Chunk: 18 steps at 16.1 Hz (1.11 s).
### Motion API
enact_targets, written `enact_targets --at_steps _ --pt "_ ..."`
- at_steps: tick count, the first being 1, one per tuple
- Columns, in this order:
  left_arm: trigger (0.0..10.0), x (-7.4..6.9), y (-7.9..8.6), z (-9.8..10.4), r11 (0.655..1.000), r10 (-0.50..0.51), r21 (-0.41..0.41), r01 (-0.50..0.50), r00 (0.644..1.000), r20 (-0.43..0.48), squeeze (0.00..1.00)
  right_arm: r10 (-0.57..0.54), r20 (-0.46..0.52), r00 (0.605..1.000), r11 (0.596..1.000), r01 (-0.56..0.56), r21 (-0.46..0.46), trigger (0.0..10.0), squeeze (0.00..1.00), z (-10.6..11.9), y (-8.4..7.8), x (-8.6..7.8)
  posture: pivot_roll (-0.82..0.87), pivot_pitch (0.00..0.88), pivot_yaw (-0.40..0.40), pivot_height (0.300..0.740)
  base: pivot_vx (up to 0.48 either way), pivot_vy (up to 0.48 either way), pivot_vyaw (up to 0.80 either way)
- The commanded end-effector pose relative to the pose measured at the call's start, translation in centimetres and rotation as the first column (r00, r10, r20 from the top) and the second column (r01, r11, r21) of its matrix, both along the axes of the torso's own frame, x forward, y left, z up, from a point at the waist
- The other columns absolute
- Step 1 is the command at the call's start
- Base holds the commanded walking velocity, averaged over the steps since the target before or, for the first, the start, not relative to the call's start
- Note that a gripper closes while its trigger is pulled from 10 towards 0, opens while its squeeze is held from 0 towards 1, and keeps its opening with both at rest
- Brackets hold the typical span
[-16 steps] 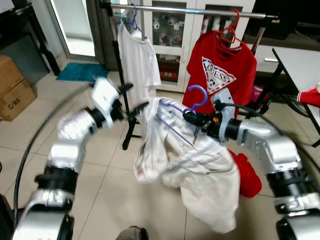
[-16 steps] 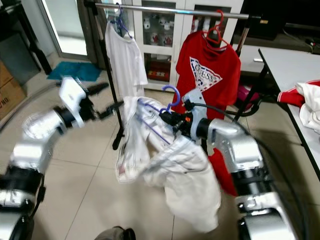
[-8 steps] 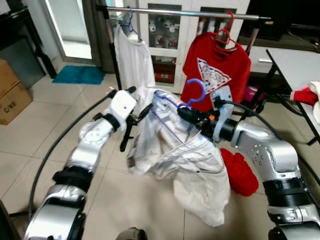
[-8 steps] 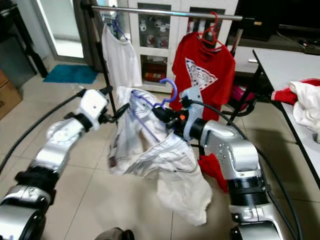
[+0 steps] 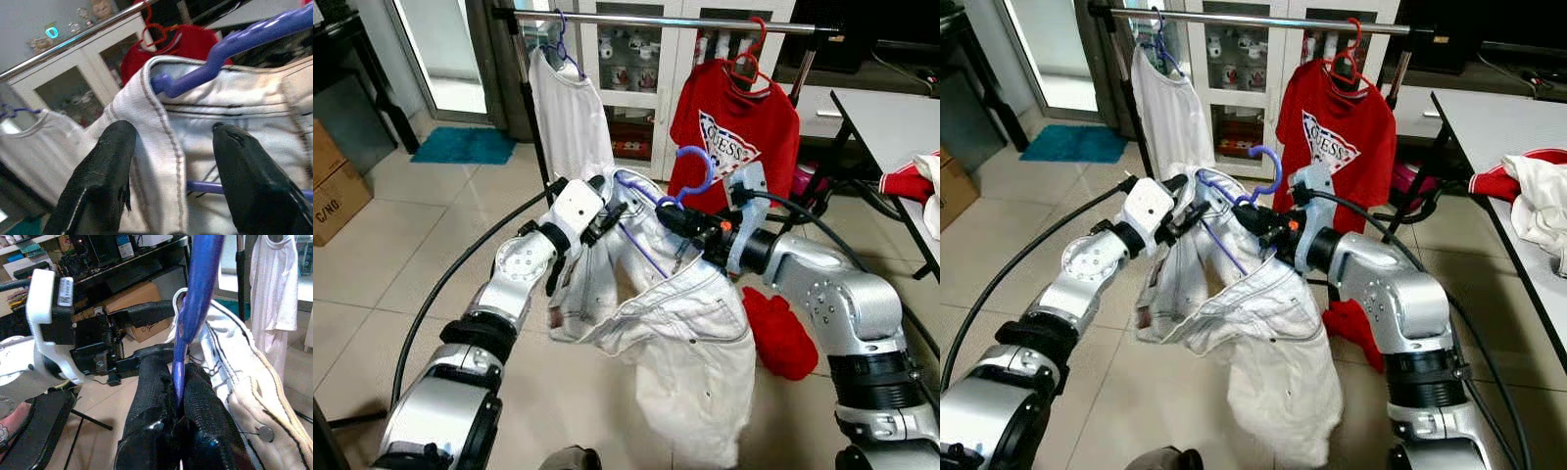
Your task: Hang hanger
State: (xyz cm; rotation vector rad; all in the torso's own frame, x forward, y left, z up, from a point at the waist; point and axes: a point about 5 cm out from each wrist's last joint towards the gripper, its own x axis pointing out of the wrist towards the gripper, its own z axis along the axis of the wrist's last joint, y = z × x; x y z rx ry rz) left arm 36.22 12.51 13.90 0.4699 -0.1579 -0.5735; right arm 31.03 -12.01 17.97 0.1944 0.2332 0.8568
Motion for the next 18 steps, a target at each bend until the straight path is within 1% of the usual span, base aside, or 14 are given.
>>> enact_targets --at_steps 1,4,13,18 --pt "0.0 0.43 0.3 0.41 0.999 0.041 0.03 -0.042 0.999 0.028 0.0 0.013 0.065 0.998 0.999 -0.016 0.046 0.0 0.0 1.6 0.1 -0.2 -0.17 0.0 0.057 0.74 0.0 0.0 0.0" --pt "0.0 0.78 0.98 0.37 0.994 0.091 0.05 -0.092 0.996 0.026 0.0 0.018 0.066 0.998 0.998 -0.022 0.056 0.0 0.0 1.84 -0.01 -0.1 -0.17 0.0 0.056 0.74 0.0 0.0 0.0" --pt "0.0 1.07 0.79 0.52 0.995 0.082 0.06 -0.085 0.996 0.041 0.0 0.008 0.071 0.997 0.998 -0.012 0.059 0.0 0.0 2.12 -0.36 0.22 -0.17 0.0 0.062 0.74 0.0 0.0 0.0" --pt "0.0 1.18 1.11 0.77 0.994 0.089 0.054 -0.091 0.995 0.052 0.0 0.009 0.067 0.998 0.999 -0.012 0.046 0.0 0.0 1.88 -0.33 0.14 -0.17 0.0 0.063 0.74 0.0 0.0 0.0"
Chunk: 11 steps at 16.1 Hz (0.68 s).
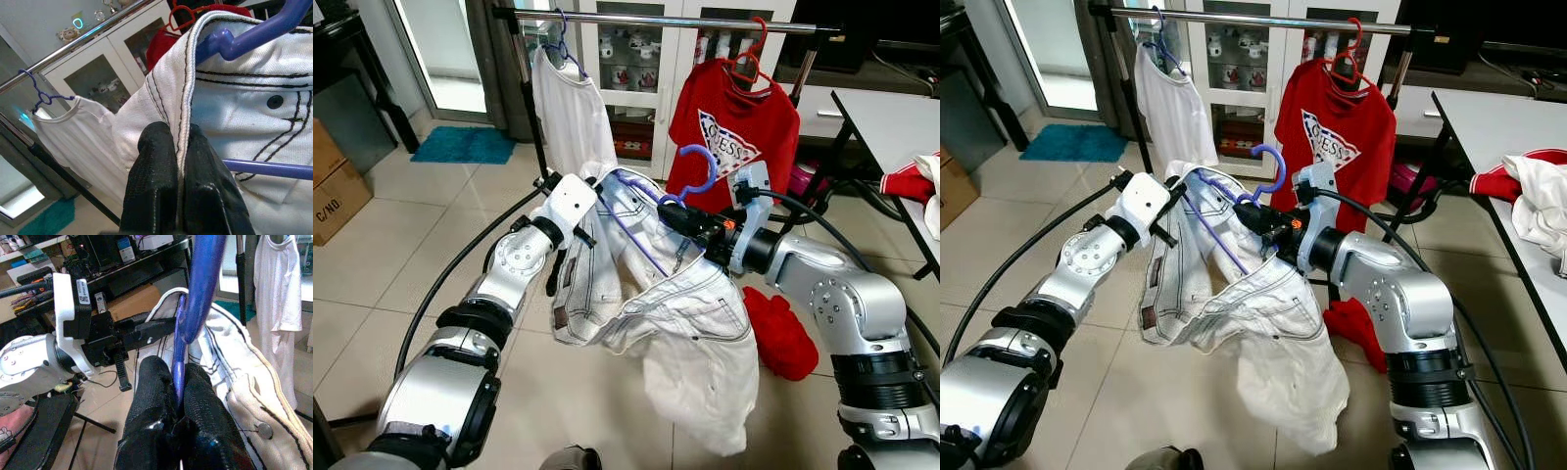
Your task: Hang hanger
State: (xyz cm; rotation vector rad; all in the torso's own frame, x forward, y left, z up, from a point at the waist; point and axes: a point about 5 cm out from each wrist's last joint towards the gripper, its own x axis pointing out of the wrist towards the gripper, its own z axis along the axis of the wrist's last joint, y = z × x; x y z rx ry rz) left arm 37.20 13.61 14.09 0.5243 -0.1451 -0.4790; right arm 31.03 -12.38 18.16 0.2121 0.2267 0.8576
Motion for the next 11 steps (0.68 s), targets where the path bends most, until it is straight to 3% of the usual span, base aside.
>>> enact_targets --at_steps 1,8,11 --pt "0.0 0.2 0.1 0.7 1.0 -0.005 0.012 0.005 1.0 0.03 0.0 0.012 0.068 0.998 1.0 -0.014 0.022 0.0 0.0 1.6 0.0 0.1 -0.17 0.0 0.063 0.74 0.0 0.0 0.0" --pt "0.0 1.0 0.5 3.7 0.997 -0.066 -0.029 0.068 0.995 0.079 0.0 0.033 -0.016 0.999 0.992 -0.035 -0.122 0.0 0.0 -0.5 -0.1 -0.2 -0.16 0.0 0.057 0.74 0.0 0.0 0.0" --pt "0.0 0.9 -0.3 4.3 0.983 -0.18 -0.024 0.181 0.982 0.05 0.0 0.04 -0.057 0.998 0.983 -0.049 -0.175 0.0 0.0 -1.5 -0.2 -0.5 -0.16 0.0 0.056 0.74 0.0 0.0 0.0"
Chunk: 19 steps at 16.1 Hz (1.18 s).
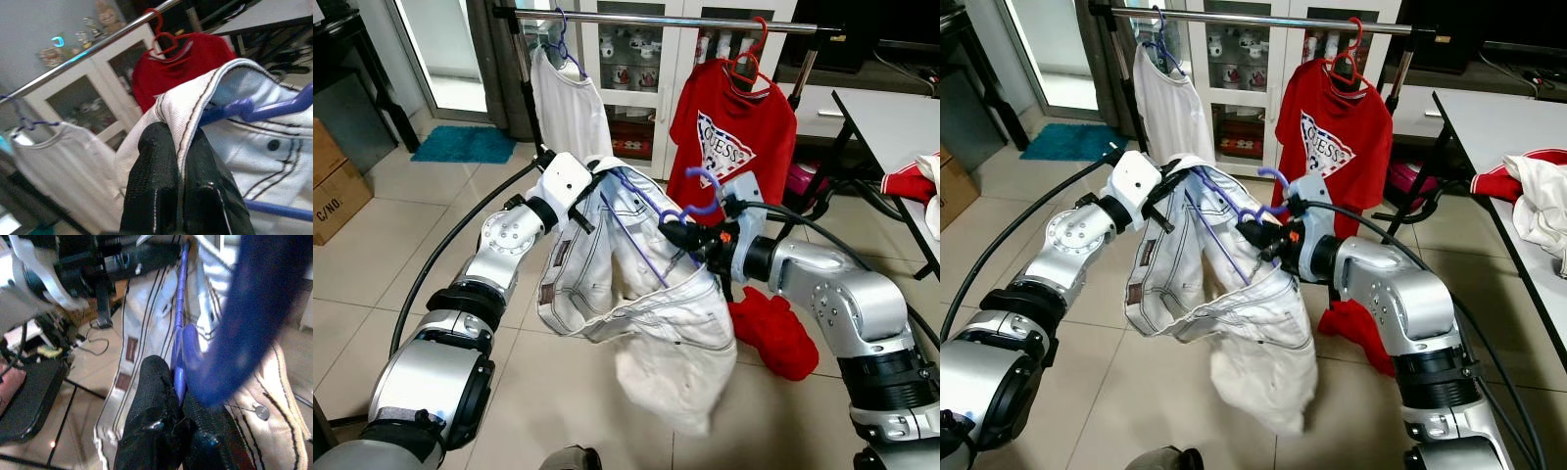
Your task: Hang hanger
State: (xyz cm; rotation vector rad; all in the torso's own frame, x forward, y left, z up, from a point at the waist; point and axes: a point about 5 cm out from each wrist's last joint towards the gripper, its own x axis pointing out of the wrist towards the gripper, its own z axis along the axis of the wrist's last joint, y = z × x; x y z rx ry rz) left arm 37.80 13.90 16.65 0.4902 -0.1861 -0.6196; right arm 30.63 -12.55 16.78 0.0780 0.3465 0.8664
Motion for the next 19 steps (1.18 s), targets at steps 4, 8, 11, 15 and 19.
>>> enact_targets --at_steps 4,8,11,15,19 --pt "0.0 0.0 -1.7 1.9 0.99 -0.142 0.03 0.141 0.989 0.034 0.0 0.024 -0.045 0.999 0.998 -0.026 -0.056 0.0 0.0 -0.8 -0.1 -0.3 -0.16 0.0 0.053 0.74 0.0 0.0 0.0" --pt "0.0 -1.1 -3.4 1.5 0.938 -0.335 0.093 0.333 0.942 -0.003 0.0 0.034 -0.101 0.994 0.993 -0.044 -0.105 0.0 0.0 -1.9 -0.2 -0.7 -0.15 0.0 0.049 0.74 0.0 0.0 0.0" --pt "0.0 -1.8 -4.1 1.6 0.904 -0.413 0.118 0.411 0.911 -0.001 0.0 0.002 -0.128 0.992 0.992 -0.018 -0.124 0.0 0.0 -2.5 -0.5 -0.7 -0.16 0.0 0.051 0.74 0.0 0.0 0.0" --pt "0.0 -2.5 -2.0 1.4 0.917 -0.359 0.183 0.355 0.933 -0.016 0.0 -0.151 -0.114 0.982 0.983 0.137 -0.125 0.0 0.0 -2.8 -2.4 0.3 -0.16 0.0 0.06 0.74 0.0 0.0 0.0" --pt "0.0 -2.0 1.1 0.2 0.983 -0.118 0.14 0.119 0.993 -0.012 0.0 -0.178 -0.107 0.978 0.982 0.168 -0.091 0.0 0.0 -2.4 -3.0 0.7 -0.15 0.0 0.052 0.74 0.0 0.0 0.0"
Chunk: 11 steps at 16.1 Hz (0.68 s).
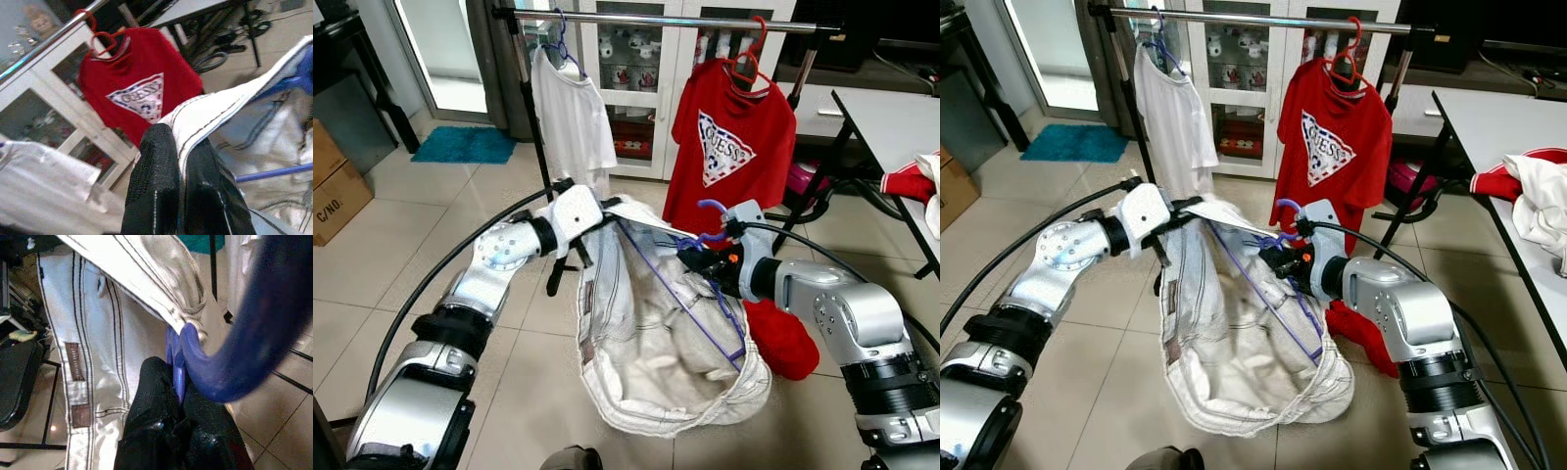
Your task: Hang hanger
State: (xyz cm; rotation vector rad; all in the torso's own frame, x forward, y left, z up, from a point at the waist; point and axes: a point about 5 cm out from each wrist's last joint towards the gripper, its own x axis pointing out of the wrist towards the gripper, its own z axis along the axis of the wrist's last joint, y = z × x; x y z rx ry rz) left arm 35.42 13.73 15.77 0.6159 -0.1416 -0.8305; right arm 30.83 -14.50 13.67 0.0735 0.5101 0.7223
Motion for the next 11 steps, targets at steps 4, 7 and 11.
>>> enact_targets --at_steps 4,7,11 --pt "0.0 -0.7 1.6 1.5 0.995 0.052 -0.088 -0.047 0.997 0.061 0.0 -0.108 0.08 0.991 0.994 0.108 0.014 0.0 0.0 1.4 -1.9 1.4 -0.16 0.0 0.051 0.74 0.0 0.0 0.0" --pt "0.0 -1.6 3.2 -1.5 0.99 0.133 0.034 -0.134 0.991 0.018 0.0 -0.156 0.115 0.981 0.988 0.154 0.026 0.0 0.0 2.3 -2.9 1.9 -0.17 0.0 0.055 0.74 0.0 0.0 0.0" --pt "0.0 -2.8 4.1 -4.0 0.968 0.249 0.037 -0.248 0.968 -0.027 0.0 -0.19 0.152 0.97 0.981 0.183 0.057 0.0 0.0 3.3 -3.7 2.4 -0.16 0.0 0.027 0.74 0.0 0.0 0.0"
